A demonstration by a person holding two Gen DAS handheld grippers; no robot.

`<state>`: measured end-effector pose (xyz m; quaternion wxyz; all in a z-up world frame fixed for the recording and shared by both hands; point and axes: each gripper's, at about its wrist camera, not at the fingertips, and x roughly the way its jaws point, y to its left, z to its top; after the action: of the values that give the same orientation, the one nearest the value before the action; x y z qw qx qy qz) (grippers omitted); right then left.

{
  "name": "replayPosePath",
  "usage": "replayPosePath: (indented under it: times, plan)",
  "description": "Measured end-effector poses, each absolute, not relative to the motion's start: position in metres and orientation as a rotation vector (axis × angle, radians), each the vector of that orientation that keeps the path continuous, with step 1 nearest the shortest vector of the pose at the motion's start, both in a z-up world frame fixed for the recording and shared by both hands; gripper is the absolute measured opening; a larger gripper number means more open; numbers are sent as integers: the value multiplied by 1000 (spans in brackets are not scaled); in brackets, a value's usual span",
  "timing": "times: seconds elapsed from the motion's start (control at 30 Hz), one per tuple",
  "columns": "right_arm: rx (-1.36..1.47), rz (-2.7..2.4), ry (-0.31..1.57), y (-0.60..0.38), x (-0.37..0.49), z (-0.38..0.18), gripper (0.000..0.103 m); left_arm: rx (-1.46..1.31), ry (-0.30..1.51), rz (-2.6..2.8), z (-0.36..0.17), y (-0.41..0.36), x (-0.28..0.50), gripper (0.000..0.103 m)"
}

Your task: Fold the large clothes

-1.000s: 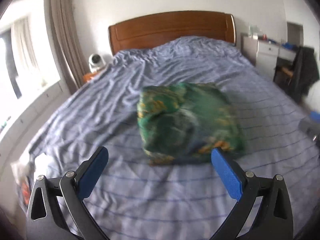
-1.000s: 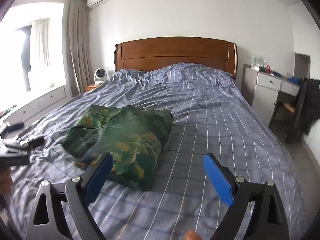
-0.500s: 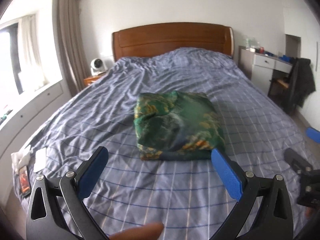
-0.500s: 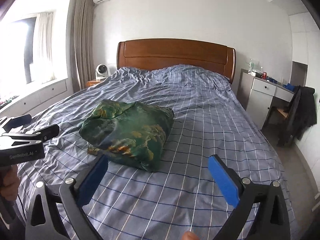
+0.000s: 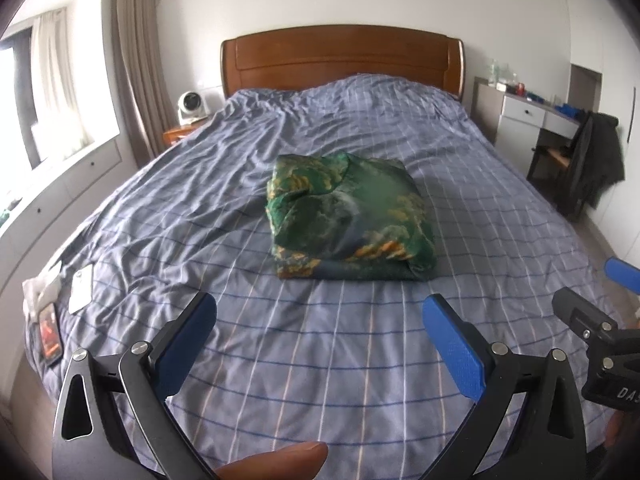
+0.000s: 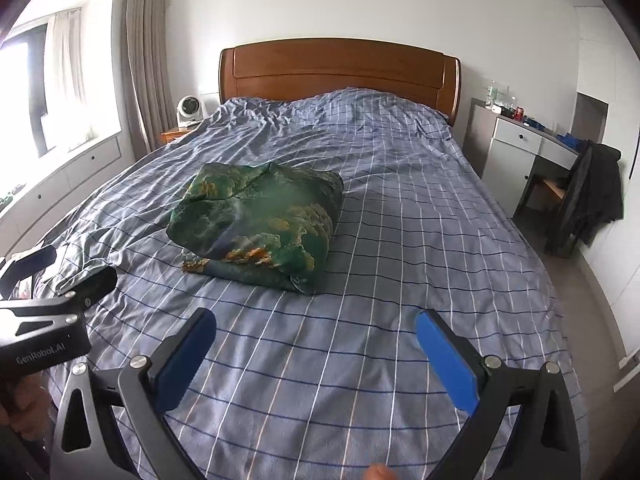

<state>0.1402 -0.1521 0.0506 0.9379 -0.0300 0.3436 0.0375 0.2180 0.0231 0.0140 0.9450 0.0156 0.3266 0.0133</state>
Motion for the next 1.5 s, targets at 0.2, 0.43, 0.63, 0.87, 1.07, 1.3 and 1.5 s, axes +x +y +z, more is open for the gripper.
replayPosePath:
  times: [0.2, 0.43, 0.63, 0.87, 1.07, 1.3, 1.5]
  plan:
    - [-81, 55, 698, -145, 120, 66, 102, 50, 663, 53, 28, 19, 204, 103]
    - [-90, 48, 671, -141, 104, 82, 102, 16, 655, 64, 36, 24, 197, 103]
    - [-77, 36, 678, -144, 104, 81, 102, 19, 658, 60, 36, 22, 196, 103]
    - [-84, 28, 673, -144, 101, 83, 102, 18, 654, 68, 39, 21, 194, 103]
    - [-83, 25, 661, -144, 99, 89, 102, 16, 653, 67, 41, 20, 194, 103]
    - [-87, 11, 663, -145, 100, 88, 102, 19, 665, 60, 39, 17, 197, 103]
    - [-89, 7, 662, -145, 99, 87, 102, 24, 669, 52, 38, 14, 198, 103]
